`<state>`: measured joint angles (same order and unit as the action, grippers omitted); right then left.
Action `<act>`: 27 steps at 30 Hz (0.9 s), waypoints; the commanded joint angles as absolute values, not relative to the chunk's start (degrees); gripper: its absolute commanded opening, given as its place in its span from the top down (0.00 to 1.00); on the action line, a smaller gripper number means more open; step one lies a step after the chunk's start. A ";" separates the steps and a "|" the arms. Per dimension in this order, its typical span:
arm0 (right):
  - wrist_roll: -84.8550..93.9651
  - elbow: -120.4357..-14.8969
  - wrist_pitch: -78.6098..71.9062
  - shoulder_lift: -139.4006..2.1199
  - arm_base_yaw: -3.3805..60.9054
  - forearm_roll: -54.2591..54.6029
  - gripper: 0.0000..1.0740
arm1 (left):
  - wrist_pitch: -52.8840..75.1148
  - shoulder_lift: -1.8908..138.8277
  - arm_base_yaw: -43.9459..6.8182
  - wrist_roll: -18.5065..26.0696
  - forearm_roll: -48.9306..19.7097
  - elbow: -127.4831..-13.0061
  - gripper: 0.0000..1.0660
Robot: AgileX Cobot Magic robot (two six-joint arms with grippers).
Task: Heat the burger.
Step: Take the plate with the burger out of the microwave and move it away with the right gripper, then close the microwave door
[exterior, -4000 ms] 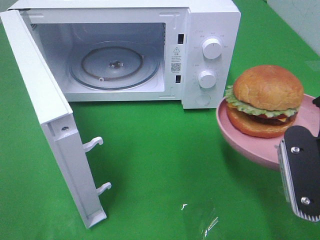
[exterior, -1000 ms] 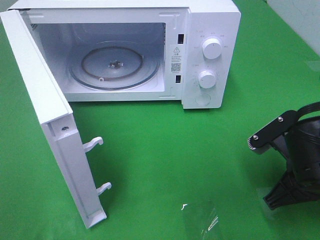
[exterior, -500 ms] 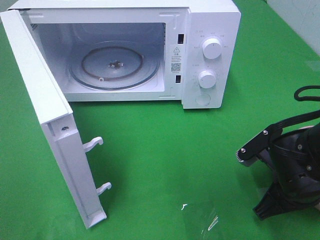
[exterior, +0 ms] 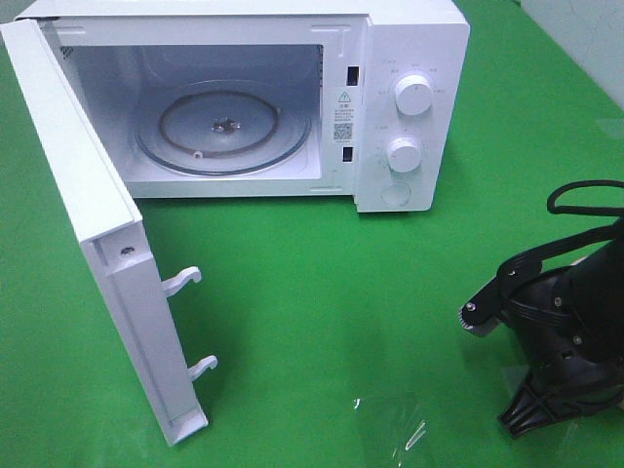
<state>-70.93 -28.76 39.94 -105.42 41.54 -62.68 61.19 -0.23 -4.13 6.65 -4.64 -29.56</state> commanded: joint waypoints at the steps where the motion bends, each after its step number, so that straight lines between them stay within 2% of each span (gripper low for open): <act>1: -70.99 -28.59 41.31 -105.77 41.48 -61.02 0.80 | 61.36 -1.32 -4.07 6.30 -4.58 -29.62 0.10; 2: -70.13 -28.59 41.77 -104.62 41.48 -59.99 0.72 | 61.36 -1.32 -4.07 6.30 -4.58 -29.62 0.10; 3: -69.79 -28.59 42.28 -103.76 41.48 -59.42 0.68 | 61.36 -1.32 -4.07 6.30 -4.58 -29.62 0.10; 4: -69.79 -28.59 42.28 -103.76 41.48 -59.42 0.68 | 61.36 -1.32 -4.07 6.30 -4.58 -29.62 0.10; 5: -68.98 -28.59 43.32 -101.59 41.48 -58.67 0.61 | 61.36 -1.32 -4.07 6.30 -4.58 -29.62 0.10; 6: -68.98 -28.59 43.32 -101.59 41.48 -58.67 0.61 | 61.36 -1.32 -4.07 6.30 -4.58 -29.62 0.10; 7: -68.53 -28.59 44.35 -98.66 41.48 -57.87 0.55 | 61.36 -1.32 -4.07 6.30 -4.58 -29.62 0.10; 8: -68.53 -28.59 44.35 -98.66 41.48 -57.87 0.55 | 61.36 -1.32 -4.07 6.30 -4.58 -29.62 0.10; 10: -66.35 -28.59 44.23 -92.19 41.48 -55.41 0.48 | 61.36 -1.32 -4.07 6.30 -4.58 -29.62 0.10; 13: -65.49 -28.59 44.12 -90.70 41.48 -54.20 0.48 | 61.36 -1.32 -4.07 6.30 -4.58 -29.62 0.10; 18: -55.23 -28.59 42.69 -78.55 41.48 -45.03 0.47 | 61.36 -1.32 -4.07 6.30 -4.58 -29.62 0.10; 21: -45.78 -28.59 42.28 -69.90 41.48 -36.96 0.41 | 61.36 -1.32 -4.07 6.30 -4.58 -29.62 0.10; 24: -43.03 -28.59 42.28 -67.67 41.48 -34.61 0.39 | 61.36 -1.32 -4.07 6.30 -4.58 -29.62 0.10; 26: -28.59 -28.59 46.70 -59.53 41.48 -23.20 0.33 | 61.36 -1.32 -4.07 6.30 -4.58 -29.62 0.10; 27: -28.59 -28.59 46.70 -59.53 41.48 -23.20 0.33 | 61.36 -1.32 -4.07 6.30 -4.58 -29.62 0.10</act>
<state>-32.26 -28.65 45.32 -60.28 41.54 -24.98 61.19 -0.23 -4.13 6.65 -4.64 -29.56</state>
